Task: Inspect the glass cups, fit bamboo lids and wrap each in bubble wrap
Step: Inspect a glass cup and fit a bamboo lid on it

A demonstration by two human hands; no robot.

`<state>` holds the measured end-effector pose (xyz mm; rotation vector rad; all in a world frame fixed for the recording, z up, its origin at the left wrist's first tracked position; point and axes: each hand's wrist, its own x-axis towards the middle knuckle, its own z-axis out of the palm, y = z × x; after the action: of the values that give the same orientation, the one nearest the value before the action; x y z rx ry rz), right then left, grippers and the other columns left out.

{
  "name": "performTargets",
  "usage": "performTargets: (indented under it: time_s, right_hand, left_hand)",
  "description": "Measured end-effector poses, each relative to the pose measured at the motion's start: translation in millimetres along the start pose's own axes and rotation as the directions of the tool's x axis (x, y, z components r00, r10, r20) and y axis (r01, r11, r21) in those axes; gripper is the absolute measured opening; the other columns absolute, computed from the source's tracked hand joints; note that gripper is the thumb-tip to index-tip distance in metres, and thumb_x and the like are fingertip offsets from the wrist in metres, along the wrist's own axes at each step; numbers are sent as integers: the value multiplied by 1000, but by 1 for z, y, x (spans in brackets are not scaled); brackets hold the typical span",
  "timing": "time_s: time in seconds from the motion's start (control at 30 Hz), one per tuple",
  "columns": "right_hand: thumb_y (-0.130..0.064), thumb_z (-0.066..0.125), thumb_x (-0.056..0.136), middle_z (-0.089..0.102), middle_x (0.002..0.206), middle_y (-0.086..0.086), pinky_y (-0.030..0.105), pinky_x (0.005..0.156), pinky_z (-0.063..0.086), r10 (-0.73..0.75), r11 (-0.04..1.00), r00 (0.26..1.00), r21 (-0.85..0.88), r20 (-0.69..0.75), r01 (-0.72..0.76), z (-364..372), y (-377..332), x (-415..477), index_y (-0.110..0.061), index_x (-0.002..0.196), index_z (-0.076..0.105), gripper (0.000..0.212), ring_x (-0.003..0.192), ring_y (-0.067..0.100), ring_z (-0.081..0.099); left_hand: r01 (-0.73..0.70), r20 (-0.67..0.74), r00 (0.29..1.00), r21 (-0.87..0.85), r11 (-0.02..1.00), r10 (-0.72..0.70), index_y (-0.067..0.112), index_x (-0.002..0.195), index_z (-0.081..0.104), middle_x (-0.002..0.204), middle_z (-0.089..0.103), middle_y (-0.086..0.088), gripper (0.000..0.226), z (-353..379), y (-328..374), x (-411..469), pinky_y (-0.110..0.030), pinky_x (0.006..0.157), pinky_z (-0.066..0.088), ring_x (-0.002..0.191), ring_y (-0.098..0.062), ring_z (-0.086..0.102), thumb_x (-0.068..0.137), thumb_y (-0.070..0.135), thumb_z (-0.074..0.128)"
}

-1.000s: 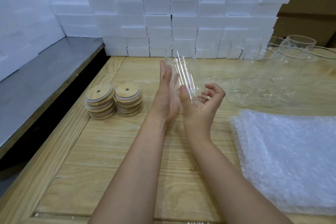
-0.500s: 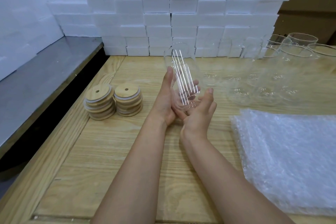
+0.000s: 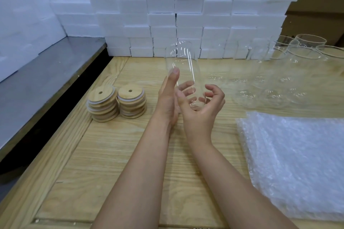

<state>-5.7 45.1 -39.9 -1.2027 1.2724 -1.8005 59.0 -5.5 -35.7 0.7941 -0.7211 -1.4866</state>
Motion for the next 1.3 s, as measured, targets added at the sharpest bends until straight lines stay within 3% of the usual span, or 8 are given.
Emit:
performTargets:
  time_s: [0.2,0.37,0.53,0.7,0.83,1.0,1.1,1.3]
  right_hand:
    - [-35,77,75,44,115,3,12,72,46,70,989,997,135,-37,-64,0,3,3,-32,105,44,45,96,13,54]
    - [-36,60,91,55,102,-3,50,84,56,290,902,956,344,-32,-262,1,4,7,-26,101,46,20,96,28,65]
    - [-38,46,99,66,67,-12,38,58,58,385,822,923,461,-18,-334,4,6,10,-17,93,50,22,68,14,67]
    - [-42,37,101,57,103,13,31,50,55,499,742,867,517,-1,-427,1,8,14,-11,98,52,35,94,32,65]
    - [-44,35,101,61,98,8,34,54,57,458,803,889,431,-6,-411,2,8,13,-14,97,56,37,89,30,67]
    - [-38,45,99,56,114,2,35,89,52,250,949,961,226,-114,-220,-2,7,14,-30,104,50,12,102,18,59]
    - [-39,64,88,43,123,1,17,91,44,61,991,997,120,-49,-55,-1,1,10,-42,113,45,31,110,10,48]
    - [-22,78,77,35,121,-2,20,92,46,-6,999,999,40,52,4,0,2,9,-45,114,40,57,113,13,45]
  left_hand:
    - [-17,12,1000,9,1000,17,46,119,48,101,73,-3,58,0,4,1,-33,67,56,88,-19,69,70,75,57]
    - [15,-12,1000,-59,998,-16,39,148,23,126,61,-19,69,1,5,-1,-40,72,57,103,-34,66,88,70,33]
    - [88,47,995,-20,996,-87,27,148,33,122,64,-19,85,5,4,-5,-30,60,55,86,-28,68,76,71,43]
    - [74,26,997,66,995,-76,17,144,37,110,71,-14,89,5,1,-2,-38,82,51,92,-23,67,70,63,53]
    - [16,20,1000,95,995,-18,20,131,51,102,73,-9,73,3,2,-4,-26,61,53,82,-17,70,71,62,53]
    - [-77,-20,997,50,996,78,22,114,58,100,72,-13,50,2,0,-1,-41,84,53,83,-21,66,76,53,67]
    - [-93,-66,993,71,993,98,25,108,60,96,72,-9,43,2,-3,-1,-38,72,50,84,-23,64,74,51,66]
    - [-114,-94,988,97,989,123,33,98,65,92,72,0,51,2,-4,1,-47,87,50,87,-18,66,56,57,76]
